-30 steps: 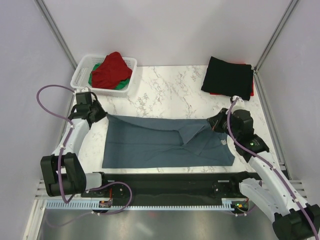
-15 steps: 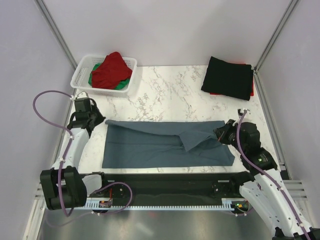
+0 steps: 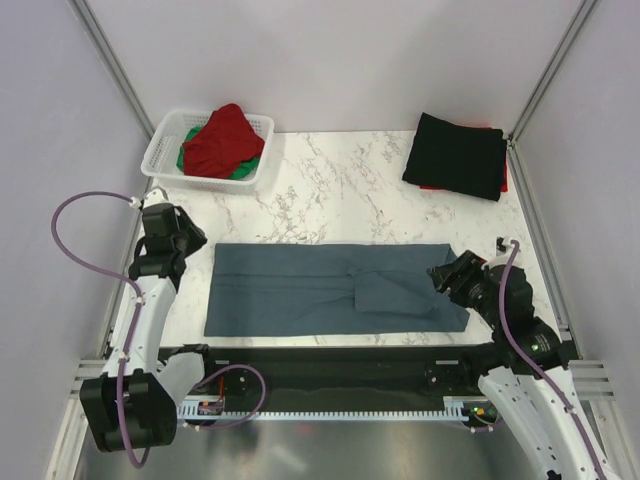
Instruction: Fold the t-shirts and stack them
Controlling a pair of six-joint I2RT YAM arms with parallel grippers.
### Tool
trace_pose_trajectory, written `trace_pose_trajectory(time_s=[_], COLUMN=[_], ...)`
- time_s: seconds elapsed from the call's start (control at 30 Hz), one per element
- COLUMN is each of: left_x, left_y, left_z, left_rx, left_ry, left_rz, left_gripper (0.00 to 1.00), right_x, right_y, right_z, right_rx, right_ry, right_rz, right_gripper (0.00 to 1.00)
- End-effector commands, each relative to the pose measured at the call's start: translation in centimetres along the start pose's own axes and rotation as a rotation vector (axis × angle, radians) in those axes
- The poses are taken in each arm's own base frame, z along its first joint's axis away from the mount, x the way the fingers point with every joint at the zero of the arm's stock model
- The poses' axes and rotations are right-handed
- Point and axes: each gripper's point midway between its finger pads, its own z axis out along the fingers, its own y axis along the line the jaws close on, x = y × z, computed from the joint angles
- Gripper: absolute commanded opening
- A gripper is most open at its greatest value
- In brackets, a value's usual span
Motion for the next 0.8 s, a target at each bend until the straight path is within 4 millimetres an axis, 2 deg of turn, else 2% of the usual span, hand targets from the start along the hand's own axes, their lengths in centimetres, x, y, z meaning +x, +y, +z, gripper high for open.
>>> trace_pose_trajectory(time_s=[0.0, 0.07, 0.13, 0.17, 0.2, 0.27, 0.3, 0.33, 0.4, 0.43, 0.5, 0.53, 0.57, 0.63, 0.7, 0.73, 0.77], left_x=[-0.9, -0.7, 0.1, 0.5, 1.8, 3.3, 4.2, 5.9, 7.5, 8.8, 10.5, 11.2, 12.6, 14.0, 15.5, 15.8, 16.2], left_y=[-0.9, -2.0, -3.9, -4.4, -5.0, -5.6, -6.1, -5.9, -6.0, -5.5, -5.1, -5.0, -4.5, -4.1, -3.8, -3.9, -3.9], left_z=[-1.0, -1.5, -1.9, -2.0, -1.7, -1.0, -0.7, 0.3, 0.9, 1.7, 2.5, 2.8, 3.5, 4.0, 4.5, 4.6, 4.6], left_rx=[0.048, 0.084, 0.111, 0.112, 0.110, 0.122, 0.141, 0.121, 0.103, 0.067, 0.028, 0.015, -0.015, -0.035, -0.046, -0.044, -0.044], left_ry=[-0.036, -0.027, -0.023, -0.018, 0.018, 0.085, 0.127, 0.192, 0.251, 0.295, 0.353, 0.376, 0.425, 0.477, 0.536, 0.549, 0.563], left_rz=[-0.023, -0.003, 0.053, 0.074, 0.108, 0.122, 0.128, 0.136, 0.125, 0.123, 0.091, 0.086, 0.085, 0.091, 0.097, 0.097, 0.093], left_gripper=[0.40, 0.41, 0.43, 0.45, 0.46, 0.46, 0.46, 0.46, 0.46, 0.46, 0.46, 0.45, 0.45, 0.45, 0.45, 0.45, 0.45], right_x=[0.6, 0.5, 0.3, 0.6, 0.5, 1.6, 1.9, 3.1, 4.0, 5.4, 6.3, 7.5, 7.7, 9.4, 9.8, 10.8, 10.3], right_y=[-1.5, -1.4, -0.6, -0.3, 0.9, 1.1, 2.0, 1.3, 1.5, 0.4, 0.0, -1.2, -1.2, -2.0, -1.5, -2.2, -1.5], right_z=[-1.2, -1.5, -1.1, -0.6, -0.2, 1.7, 2.4, 3.8, 5.3, 6.7, 7.9, 8.9, 9.5, 10.5, 11.9, 12.8, 13.8], right_rx=[0.079, 0.061, 0.020, 0.007, -0.048, -0.033, -0.067, -0.021, -0.011, 0.055, 0.113, 0.182, 0.194, 0.245, 0.228, 0.260, 0.245], right_ry=[0.003, -0.013, -0.017, -0.001, 0.016, 0.100, 0.136, 0.204, 0.264, 0.332, 0.382, 0.428, 0.441, 0.512, 0.521, 0.555, 0.560], right_rz=[0.082, 0.102, 0.104, 0.099, 0.094, 0.092, 0.092, 0.098, 0.101, 0.102, 0.085, 0.087, 0.086, 0.088, 0.082, 0.082, 0.078], right_gripper=[0.71, 0.72, 0.72, 0.72, 0.72, 0.72, 0.72, 0.72, 0.74, 0.74, 0.78, 0.79, 0.80, 0.81, 0.82, 0.82, 0.82])
